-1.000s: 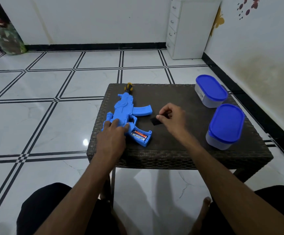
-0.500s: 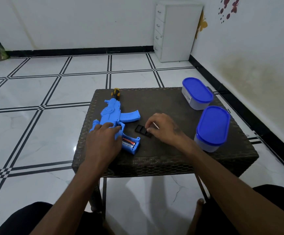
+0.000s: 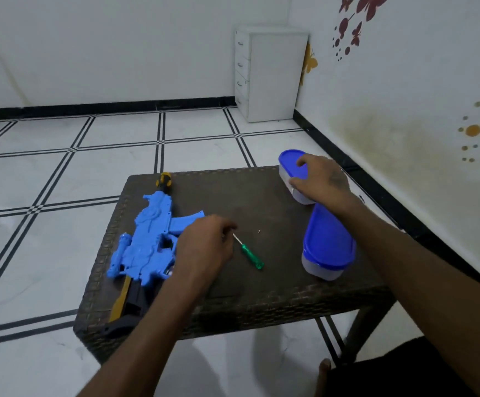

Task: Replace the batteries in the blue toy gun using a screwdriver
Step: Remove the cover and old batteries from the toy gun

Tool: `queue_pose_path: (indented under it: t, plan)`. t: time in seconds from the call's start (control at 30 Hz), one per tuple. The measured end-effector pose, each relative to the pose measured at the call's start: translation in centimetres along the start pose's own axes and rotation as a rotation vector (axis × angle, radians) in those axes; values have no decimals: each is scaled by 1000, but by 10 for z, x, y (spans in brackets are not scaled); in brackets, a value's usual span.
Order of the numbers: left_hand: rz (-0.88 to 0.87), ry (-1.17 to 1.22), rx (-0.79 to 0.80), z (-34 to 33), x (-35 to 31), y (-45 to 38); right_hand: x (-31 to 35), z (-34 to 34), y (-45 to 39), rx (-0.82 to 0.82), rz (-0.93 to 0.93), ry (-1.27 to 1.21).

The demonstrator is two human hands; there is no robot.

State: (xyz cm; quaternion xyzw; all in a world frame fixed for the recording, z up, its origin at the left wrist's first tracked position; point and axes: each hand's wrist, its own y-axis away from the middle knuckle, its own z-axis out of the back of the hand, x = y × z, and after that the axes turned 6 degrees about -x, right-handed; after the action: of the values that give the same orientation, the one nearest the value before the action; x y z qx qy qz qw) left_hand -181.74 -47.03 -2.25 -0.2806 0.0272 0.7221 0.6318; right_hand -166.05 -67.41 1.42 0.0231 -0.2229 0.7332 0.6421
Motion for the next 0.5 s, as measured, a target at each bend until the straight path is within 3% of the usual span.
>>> queue_pose_path:
  t: [0.17,0.33,0.5]
  plan:
    - [-68,50,4,-22,-16,-14,-34,-16,-40,245,-185,151]
    - [-124,57,16,-33,-22,-40,-40,-24,-64,403,-39,182]
    - [-176,59,-7,-34,-23,-73,-51,-15,-83,623,169,0]
